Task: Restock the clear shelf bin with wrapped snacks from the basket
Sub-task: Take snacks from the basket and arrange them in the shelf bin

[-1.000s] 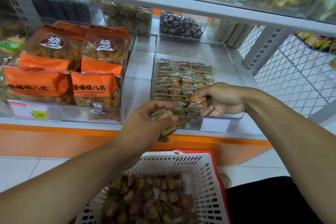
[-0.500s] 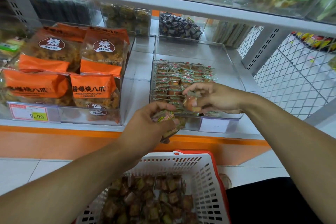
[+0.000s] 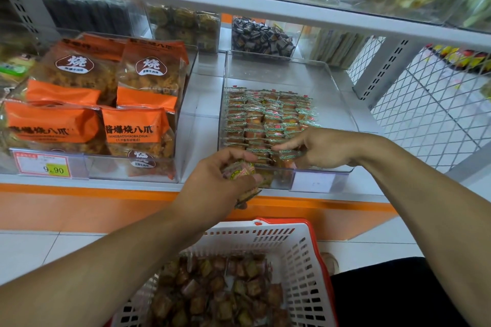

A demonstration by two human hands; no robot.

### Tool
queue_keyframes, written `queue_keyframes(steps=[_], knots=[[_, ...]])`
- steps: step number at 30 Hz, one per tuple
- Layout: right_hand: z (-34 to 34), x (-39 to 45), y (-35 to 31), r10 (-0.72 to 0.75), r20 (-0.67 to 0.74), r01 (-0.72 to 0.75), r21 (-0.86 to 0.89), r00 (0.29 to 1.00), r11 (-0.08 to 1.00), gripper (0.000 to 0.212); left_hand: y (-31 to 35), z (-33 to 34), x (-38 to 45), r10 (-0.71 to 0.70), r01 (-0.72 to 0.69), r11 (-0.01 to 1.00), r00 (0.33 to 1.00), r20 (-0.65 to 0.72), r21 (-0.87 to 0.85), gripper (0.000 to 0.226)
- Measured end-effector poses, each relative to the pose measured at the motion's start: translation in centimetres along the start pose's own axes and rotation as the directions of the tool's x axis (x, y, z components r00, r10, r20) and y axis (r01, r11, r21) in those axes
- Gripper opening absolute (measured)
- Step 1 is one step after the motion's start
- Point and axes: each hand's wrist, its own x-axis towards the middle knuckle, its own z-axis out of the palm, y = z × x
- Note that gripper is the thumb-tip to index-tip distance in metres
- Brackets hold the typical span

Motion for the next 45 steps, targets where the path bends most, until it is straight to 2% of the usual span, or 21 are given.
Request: queue_keyframes(steps=[9, 12, 14, 16, 19, 21, 22, 23, 24, 25, 26, 27, 30, 33, 37, 41, 42, 45], knots=[[0.6, -0.1, -0.8, 0.066, -0.072, -0.075, -0.125, 0.995, 0.989, 0.049, -0.1, -0.1, 0.0, 0.001, -0.001, 1.000, 1.000, 0.008, 0.003, 0.022], [0.9, 0.2, -0.4, 0.080, -0.113, -0.087, -0.055, 0.990, 0.995, 0.044, 0.0, -0.1, 0.0, -0.015, 0.016, 0.999, 1.000, 0.015, -0.034, 0.019], [0.9, 0.3, -0.1, 0.093, -0.148, -0.093, 0.009, 0.985, 0.996, 0.028, 0.1, -0.1, 0.0, -0.045, 0.046, 0.996, 0.999, 0.023, -0.076, 0.017], [0.9, 0.3, 0.1, 0.088, -0.166, -0.092, -0.019, 0.982, 0.996, 0.018, 0.4, -0.1, 0.1, -0.071, 0.075, 0.987, 0.997, 0.032, -0.143, 0.026], [1.1, 0.1, -0.3, 0.103, -0.151, -0.122, -0.120, 0.983, 0.985, 0.015, 0.7, 0.0, 0.1, -0.058, 0.068, 0.973, 0.997, 0.054, -0.218, 0.038], [0.7, -0.2, -0.9, 0.109, -0.232, -0.138, -0.114, 0.967, 0.984, 0.016, 0.6, 0.0, 0.2, -0.004, 0.021, 0.971, 0.997, 0.071, -0.239, 0.045], [0.5, -0.5, -1.2, 0.092, -0.300, -0.112, -0.052, 0.950, 0.992, 0.014, 0.6, 0.0, 0.1, 0.029, -0.009, 0.970, 0.997, 0.078, -0.243, 0.050], [0.4, -0.8, -1.6, 0.051, -0.339, -0.022, 0.089, 0.939, 0.996, 0.005, 0.5, -0.1, 0.1, 0.059, -0.037, 0.968, 0.995, 0.080, -0.247, 0.056], [0.3, -1.4, -2.4, -0.005, -0.323, 0.099, 0.274, 0.946, 0.957, 0.012, 0.4, -0.1, 0.1, 0.082, -0.060, 0.965, 0.994, 0.075, -0.255, 0.062], [0.4, -2.0, -3.3, -0.069, -0.255, 0.183, 0.456, 0.964, 0.871, 0.029, 0.3, -0.2, 0.2, 0.099, -0.078, 0.961, 0.993, 0.067, -0.265, 0.066], [0.7, -2.4, -3.9, -0.136, -0.179, 0.214, 0.559, 0.974, 0.801, 0.042, 0.2, -0.2, 0.3, 0.107, -0.089, 0.958, 0.993, 0.052, -0.274, 0.070], [1.3, -2.8, -4.5, -0.197, -0.141, 0.242, 0.578, 0.970, 0.779, 0.050, 0.1, -0.3, 0.3, 0.106, -0.094, 0.955, 0.994, 0.029, -0.282, 0.072], [2.7, -2.9, -5.2, -0.230, -0.253, 0.332, 0.516, 0.940, 0.790, 0.055, 0.3, -0.2, 0.4, 0.078, -0.092, 0.953, 0.995, -0.060, -0.287, 0.073], [3.3, -2.8, -5.5, -0.178, -0.314, 0.339, 0.594, 0.933, 0.729, 0.045, 0.4, -0.5, 0.6, 0.062, -0.078, 0.974, 0.995, -0.083, -0.214, 0.071], [3.5, -3.2, -5.8, -0.157, -0.295, 0.290, 0.489, 0.943, 0.823, 0.058, 0.2, -0.6, 1.0, 0.057, -0.047, 0.986, 0.996, 0.062, -0.161, 0.059], [2.8, -3.7, -5.8, -0.128, -0.339, 0.254, 0.358, 0.932, 0.898, 0.040, 0.0, -0.3, 1.8, 0.065, -0.036, 0.984, 0.984, 0.165, -0.177, 0.041], [2.6, -3.8, -5.7, -0.100, -0.367, 0.237, 0.350, 0.925, 0.906, 0.038, 0.2, -0.1, 2.0, 0.062, -0.032, 0.986, 0.981, 0.183, -0.161, 0.043], [1.0, -4.1, -5.2, -0.048, -0.407, 0.225, 0.399, 0.912, 0.889, 0.033, 0.8, 0.4, 2.6, 0.021, 0.032, 0.971, 0.975, 0.220, -0.236, 0.071]])
